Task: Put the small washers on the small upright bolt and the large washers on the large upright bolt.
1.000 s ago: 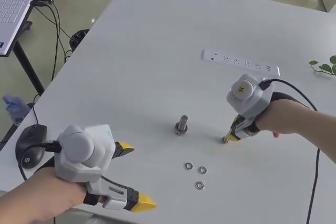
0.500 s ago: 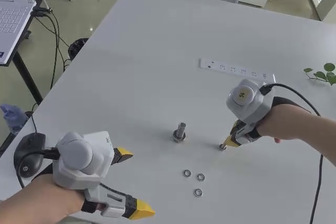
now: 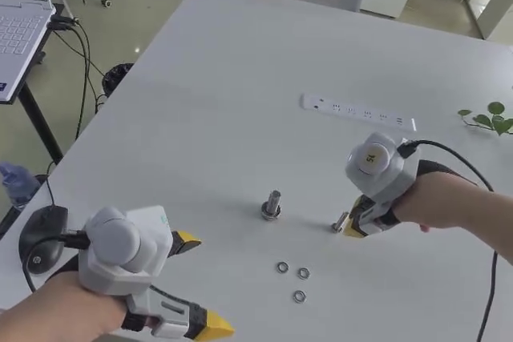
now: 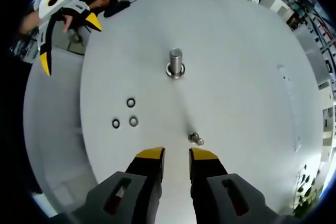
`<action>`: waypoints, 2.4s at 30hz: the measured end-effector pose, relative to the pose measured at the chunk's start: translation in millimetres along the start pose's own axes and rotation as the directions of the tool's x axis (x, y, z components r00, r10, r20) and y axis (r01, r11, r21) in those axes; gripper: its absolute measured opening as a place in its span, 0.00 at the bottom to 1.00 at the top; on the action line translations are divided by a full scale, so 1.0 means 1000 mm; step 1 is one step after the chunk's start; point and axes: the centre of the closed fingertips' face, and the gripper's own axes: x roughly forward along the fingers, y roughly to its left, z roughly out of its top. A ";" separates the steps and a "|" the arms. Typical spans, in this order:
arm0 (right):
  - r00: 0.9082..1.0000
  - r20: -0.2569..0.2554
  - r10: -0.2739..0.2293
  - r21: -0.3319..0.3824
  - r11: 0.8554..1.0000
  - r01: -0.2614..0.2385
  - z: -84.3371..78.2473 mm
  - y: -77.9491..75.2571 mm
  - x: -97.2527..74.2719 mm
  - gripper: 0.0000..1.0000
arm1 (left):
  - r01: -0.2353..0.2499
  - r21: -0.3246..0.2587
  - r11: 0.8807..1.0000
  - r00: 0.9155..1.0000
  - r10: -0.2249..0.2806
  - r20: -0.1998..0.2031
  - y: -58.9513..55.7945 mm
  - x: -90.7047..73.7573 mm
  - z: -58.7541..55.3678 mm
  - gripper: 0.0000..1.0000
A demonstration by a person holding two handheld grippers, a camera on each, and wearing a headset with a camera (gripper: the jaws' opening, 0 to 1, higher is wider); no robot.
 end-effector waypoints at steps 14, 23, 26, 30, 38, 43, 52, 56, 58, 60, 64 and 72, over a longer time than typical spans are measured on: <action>0.999 -0.010 0.035 -0.022 0.999 -0.035 0.000 0.036 0.011 0.20 | -0.003 0.000 1.000 1.000 0.003 -0.003 -0.002 -0.002 -0.002 0.82; 0.998 -0.008 0.056 -0.031 0.998 -0.056 0.001 0.055 0.019 0.20 | -0.004 0.004 1.000 1.000 0.004 0.004 -0.001 -0.001 0.001 0.82; 0.998 -0.014 0.056 -0.043 0.997 -0.056 0.000 0.061 0.021 0.20 | -0.003 0.005 1.000 1.000 0.003 0.005 -0.002 -0.001 0.002 0.82; 0.998 -0.013 0.061 -0.047 0.997 -0.062 0.000 0.066 0.024 0.20 | -0.002 0.005 1.000 1.000 0.002 0.001 -0.002 -0.001 0.000 0.82; 0.997 -0.007 0.077 -0.060 0.995 -0.077 0.004 0.081 0.031 0.20 | -0.005 0.002 1.000 1.000 0.005 0.000 -0.003 -0.003 -0.001 0.82; 0.997 0.000 0.076 -0.063 0.995 -0.076 0.008 0.084 0.034 0.20 | -0.007 0.000 1.000 1.000 0.007 0.006 -0.003 -0.003 0.000 0.82; 0.997 0.039 0.067 -0.039 0.997 -0.065 0.019 0.083 0.040 0.21 | -0.006 0.003 1.000 1.000 0.006 0.006 -0.003 -0.003 0.000 0.82; 0.996 0.059 0.072 -0.004 0.997 -0.072 0.022 0.081 0.045 0.21 | -0.008 0.000 1.000 1.000 0.008 0.008 -0.002 -0.004 -0.001 0.82; 0.995 0.066 0.072 0.008 0.997 -0.073 0.022 0.080 0.048 0.23 | -0.008 0.000 1.000 1.000 0.008 0.007 -0.002 -0.005 -0.002 0.82; 0.995 0.072 0.073 0.021 0.997 -0.074 0.022 0.080 0.050 0.24 | -0.008 -0.001 1.000 1.000 0.008 0.007 -0.002 -0.005 -0.003 0.82; 0.995 0.068 0.069 0.022 0.997 -0.071 0.021 0.081 0.055 0.24 | -0.006 -0.006 1.000 1.000 0.006 0.011 -0.002 -0.005 -0.003 0.82; 0.997 0.061 0.049 0.032 0.998 -0.051 0.018 0.078 0.066 0.24 | -0.006 -0.005 1.000 1.000 0.007 0.004 -0.001 -0.007 -0.005 0.82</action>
